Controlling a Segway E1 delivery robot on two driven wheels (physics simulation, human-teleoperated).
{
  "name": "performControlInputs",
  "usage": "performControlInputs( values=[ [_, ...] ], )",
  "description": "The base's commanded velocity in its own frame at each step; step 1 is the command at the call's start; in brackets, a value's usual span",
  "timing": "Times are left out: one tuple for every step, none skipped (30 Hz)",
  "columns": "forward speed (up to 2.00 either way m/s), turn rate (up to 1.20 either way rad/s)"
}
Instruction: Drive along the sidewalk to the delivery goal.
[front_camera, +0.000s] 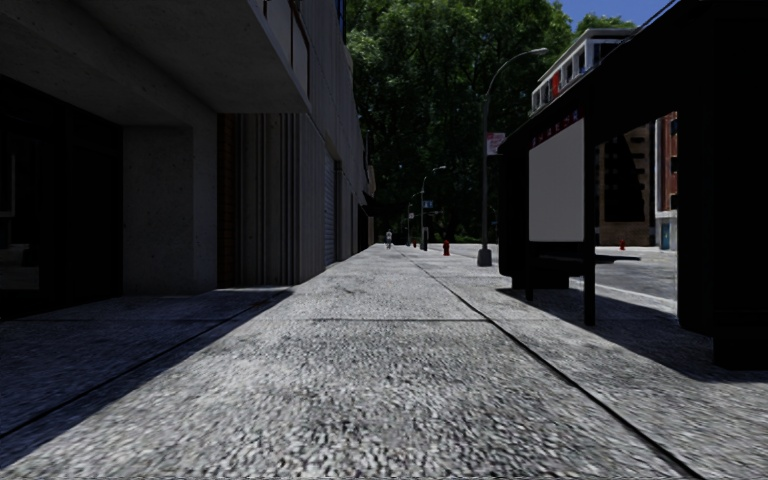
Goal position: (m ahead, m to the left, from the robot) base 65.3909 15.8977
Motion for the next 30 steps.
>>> performControlInputs(
  values=[
    [2.00,0.00],
    [2.00,0.00],
    [2.00,0.00],
    [2.00,0.00],
    [2.00,0.00],
    [2.00,0.00],
    [2.00,0.00],
    [2.00,0.00],
    [2.00,0.00],
    [2.00,0.00],
    [2.00,0.00],
    [2.00,0.00],
    [2.00,0.00],
    [2.00,0.00],
    [2.00,0.00],
    [2.00,0.00],
    [2.00,0.00],
    [2.00,0.00],
    [2.00,0.00],
    [2.00,0.00],
    [2.00,0.00],
    [2.00,0.00],
    [2.00,0.00],
    [2.00,0.00],
    [2.00,0.00],
    [2.00,0.00],
    [2.00,0.00],
    [2.00,0.00],
    [2.00,0.00],
    [2.00,0.00]
  ],
)
